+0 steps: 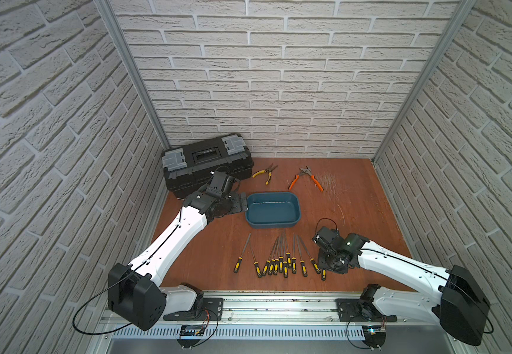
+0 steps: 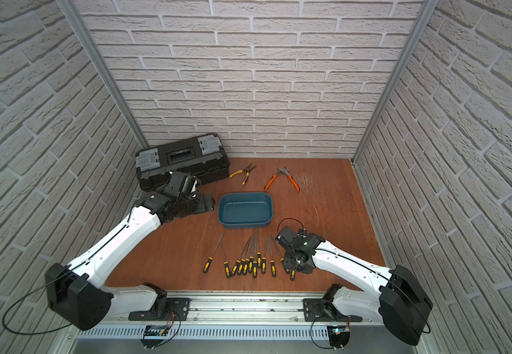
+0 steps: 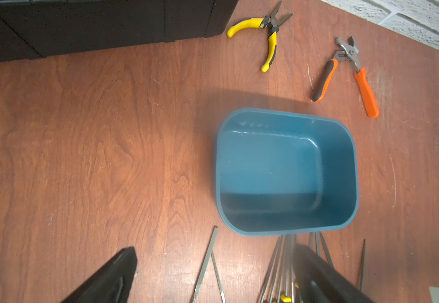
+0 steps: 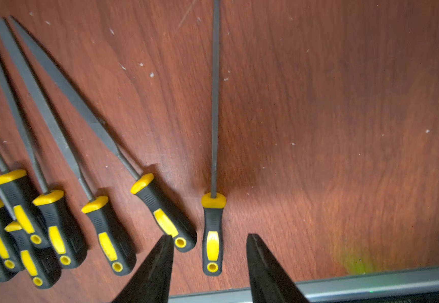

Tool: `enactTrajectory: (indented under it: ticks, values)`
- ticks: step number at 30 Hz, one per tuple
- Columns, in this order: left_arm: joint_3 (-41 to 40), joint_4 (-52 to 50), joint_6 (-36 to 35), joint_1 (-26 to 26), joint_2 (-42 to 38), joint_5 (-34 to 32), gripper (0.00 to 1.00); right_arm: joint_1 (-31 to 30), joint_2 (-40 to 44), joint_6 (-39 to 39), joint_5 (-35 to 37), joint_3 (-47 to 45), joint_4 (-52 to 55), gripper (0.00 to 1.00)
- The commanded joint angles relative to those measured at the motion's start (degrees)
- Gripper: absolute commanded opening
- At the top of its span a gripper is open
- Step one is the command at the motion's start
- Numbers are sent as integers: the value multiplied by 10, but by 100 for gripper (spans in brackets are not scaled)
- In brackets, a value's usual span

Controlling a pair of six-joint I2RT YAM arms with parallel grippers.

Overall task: Put the file tool into the storage box
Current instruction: Pick up the file tool from the center of the board.

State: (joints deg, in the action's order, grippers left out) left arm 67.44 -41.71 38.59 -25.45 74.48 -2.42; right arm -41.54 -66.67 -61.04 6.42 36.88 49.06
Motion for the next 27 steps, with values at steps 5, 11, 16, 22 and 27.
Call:
enactTrajectory:
  ticks: [5,11,16,22,27]
  values:
    - [16,16,-15,-2,7,12,98,-3,-2,-25,-4,-33,-22,47]
    - [16,18,-19,-2,15,22,98,-4,-9,-30,-5,-47,-32,47]
    - [18,20,-20,-3,19,27,98,-4,-27,-33,-15,-59,-56,45]
    - [26,19,-27,-4,23,30,98,-4,-37,-31,-14,-61,-65,42]
    - [49,13,-37,-6,42,35,98,-5,-23,-38,-9,-76,-74,35]
